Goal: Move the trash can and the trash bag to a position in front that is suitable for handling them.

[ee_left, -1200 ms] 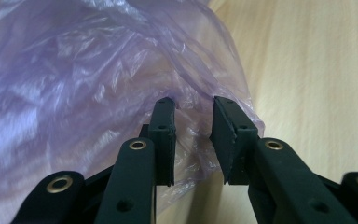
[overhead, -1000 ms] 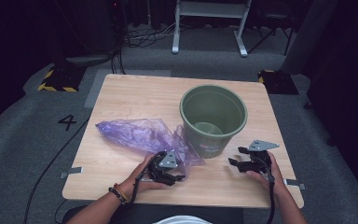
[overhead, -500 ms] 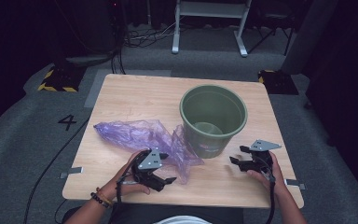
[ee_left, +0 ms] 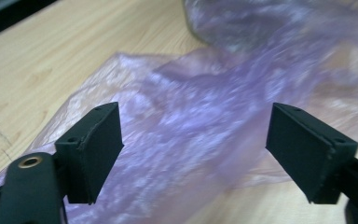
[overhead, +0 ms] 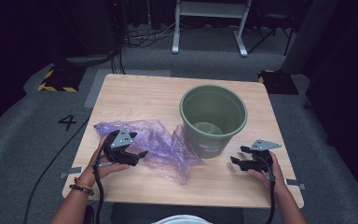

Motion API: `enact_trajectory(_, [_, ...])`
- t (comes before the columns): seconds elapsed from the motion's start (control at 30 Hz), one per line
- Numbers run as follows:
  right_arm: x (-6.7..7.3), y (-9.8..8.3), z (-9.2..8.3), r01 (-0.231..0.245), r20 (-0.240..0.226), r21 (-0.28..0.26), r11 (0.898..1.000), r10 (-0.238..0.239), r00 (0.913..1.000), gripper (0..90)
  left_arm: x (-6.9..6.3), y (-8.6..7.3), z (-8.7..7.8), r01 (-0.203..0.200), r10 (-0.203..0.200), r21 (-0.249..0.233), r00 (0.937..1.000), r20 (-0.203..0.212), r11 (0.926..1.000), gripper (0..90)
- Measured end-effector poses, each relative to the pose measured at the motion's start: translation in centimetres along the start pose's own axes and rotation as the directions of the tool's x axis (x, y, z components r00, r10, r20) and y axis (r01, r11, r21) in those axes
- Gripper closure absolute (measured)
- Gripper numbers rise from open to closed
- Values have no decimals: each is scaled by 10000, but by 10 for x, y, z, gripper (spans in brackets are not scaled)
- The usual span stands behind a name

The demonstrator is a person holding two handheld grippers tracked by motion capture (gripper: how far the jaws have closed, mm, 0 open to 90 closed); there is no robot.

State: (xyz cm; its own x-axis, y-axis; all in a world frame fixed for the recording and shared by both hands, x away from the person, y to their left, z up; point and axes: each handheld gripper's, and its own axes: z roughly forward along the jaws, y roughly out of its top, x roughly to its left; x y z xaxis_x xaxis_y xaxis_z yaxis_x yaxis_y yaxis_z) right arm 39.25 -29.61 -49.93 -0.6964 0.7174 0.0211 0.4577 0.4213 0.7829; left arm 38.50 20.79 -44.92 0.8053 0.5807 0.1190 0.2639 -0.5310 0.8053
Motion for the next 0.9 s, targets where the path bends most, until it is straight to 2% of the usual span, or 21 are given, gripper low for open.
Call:
enact_trajectory(0.07, [-1, 0, 0, -13, 11, 25, 10000, 13, 10000, 303, 5, -1, 6, 84, -85, 80, 9999, 67, 9999, 174])
enact_trajectory(0.1, [-2, -1, 0, -64, 7, 63, 10000, 64, 10000, 304, 8, -3, 11, 154, -158, 120, 9992, 355, 9998, 180])
enact_trajectory(0.13, [-3, -2, 0, -144, -19, 49, 9999, 144, 9999, 304, 12, -6, 20, 288, -304, 270, 9975, 631, 9992, 209])
enact_trajectory(0.17, [-3, -2, 0, -144, -19, 49, 9999, 144, 9999, 304, 12, -6, 20, 288, -304, 270, 9975, 631, 9992, 240])
enact_trajectory(0.2, [-4, -2, -1, -150, -14, -30, 9999, 150, 9999, 306, 13, -9, 28, 229, -271, 490, 9959, 864, 9985, 298])
enact_trajectory(0.23, [-4, -2, -1, -150, -14, -30, 9999, 150, 9999, 306, 13, -9, 28, 229, -271, 490, 9959, 864, 9985, 319])
enact_trajectory(0.27, [-4, -2, -2, -138, 23, -43, 9999, 138, 9999, 305, 12, -11, 35, 232, -301, 677, 9941, 1038, 9974, 319])
enact_trajectory(0.33, [-4, -3, -5, -194, -111, -239, 9995, 192, 9998, 307, 9, -14, 42, 141, -254, 872, 9911, 1308, 9961, 378])
enact_trajectory(0.4, [-3, -2, -7, -159, -71, -313, 9994, 157, 9999, 309, 6, -14, 47, 236, -396, 994, 9861, 1616, 9948, 389])
enact_trajectory(0.47, [-2, -1, -9, -96, -48, -344, 9994, 95, 9999, 308, 1, -15, 52, 167, -369, 1087, 9818, 1865, 9939, 399])
enact_trajectory(0.5, [-1, -1, -9, -81, -75, -362, 9993, 78, 9999, 309, 1, -15, 52, 167, -369, 1087, 9818, 1865, 9939, 401])
enact_trajectory(0.53, [-1, 0, -10, -78, -66, -362, 9993, 75, 10000, 308, -5, -17, 58, 182, -450, 1251, 9756, 2149, 9920, 402])
enact_trajectory(0.6, [0, 0, -12, -35, -103, -389, 9992, 31, 9999, 308, -17, -17, 62, -64, -187, 1170, 9770, 2122, 9931, 389])
enact_trajectory(0.63, [0, 0, -12, -35, -103, -389, 9992, 31, 9999, 308, -17, -17, 62, -64, -187, 1170, 9770, 2122, 9931, 389])
enact_trajectory(0.7, [2, 2, -16, 51, -165, -477, 9988, -59, 9998, 306, -34, -11, 67, -302, 25, 1223, 9753, 2210, 9920, 388])
enact_trajectory(0.83, [7, 6, -21, 162, -348, -621, 9979, -183, 9992, 306, -53, -2, 76, -226, -44, 1247, 9772, 2121, 9919, 386])
enact_trajectory(0.9, [11, 10, -23, 231, -538, -720, 9971, -270, 9982, 305, -56, 1, 78, -204, -60, 1256, 9785, 2062, 9919, 383])
